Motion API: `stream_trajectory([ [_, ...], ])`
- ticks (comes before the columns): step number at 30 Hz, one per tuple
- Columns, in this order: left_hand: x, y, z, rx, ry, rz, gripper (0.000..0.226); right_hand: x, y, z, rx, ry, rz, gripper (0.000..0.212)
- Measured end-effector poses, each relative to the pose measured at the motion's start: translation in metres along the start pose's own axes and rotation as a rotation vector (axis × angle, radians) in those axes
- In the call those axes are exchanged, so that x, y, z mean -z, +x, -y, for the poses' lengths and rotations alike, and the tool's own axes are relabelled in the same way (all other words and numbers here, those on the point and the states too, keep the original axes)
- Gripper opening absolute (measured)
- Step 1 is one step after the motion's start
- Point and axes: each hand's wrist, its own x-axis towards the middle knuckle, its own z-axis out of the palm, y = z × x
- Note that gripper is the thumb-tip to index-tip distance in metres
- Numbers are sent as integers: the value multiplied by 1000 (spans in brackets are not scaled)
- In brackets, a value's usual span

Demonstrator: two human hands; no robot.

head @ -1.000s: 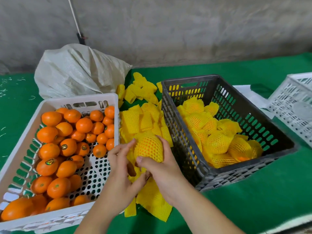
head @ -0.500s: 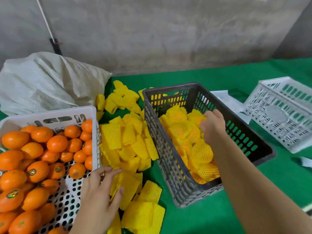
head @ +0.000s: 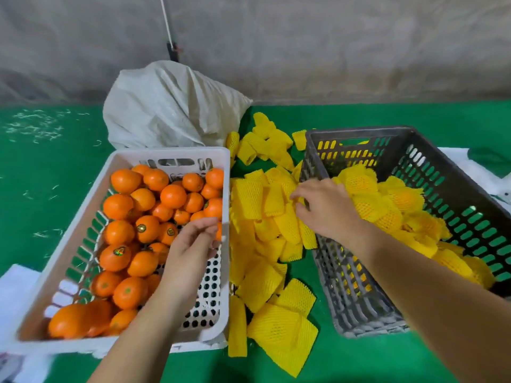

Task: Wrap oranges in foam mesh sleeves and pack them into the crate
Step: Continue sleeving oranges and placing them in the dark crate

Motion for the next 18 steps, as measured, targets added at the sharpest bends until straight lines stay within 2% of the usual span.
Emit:
stream_trajectory([
  [2,7,20,2,-21,147,-25,20,-16,9,5,165,-271,251,39],
  [5,10,50,17,76,417,31,36,-37,14,6,63,-226,688,52],
  [6,10,58,22,115,470,78,42,-44,15,4,22,-218,772,58],
  [9,3,81,29,35,444,194,36,-55,23,3,29,-173,773,67],
  [11,-4,98,34,-92,508,163,36,-57,32,3,-14,-34,703,64],
  [12,-6,109,38,-134,627,128,39,-57,36,2,-31,6,680,62],
  [14,-7,129,50,-145,922,93,57,-61,40,2,-15,14,684,60],
  [17,-4,144,67,-71,1198,248,93,-67,39,3,57,2,697,65],
  [18,-4,144,73,-57,1246,259,98,-68,38,2,63,3,691,68],
])
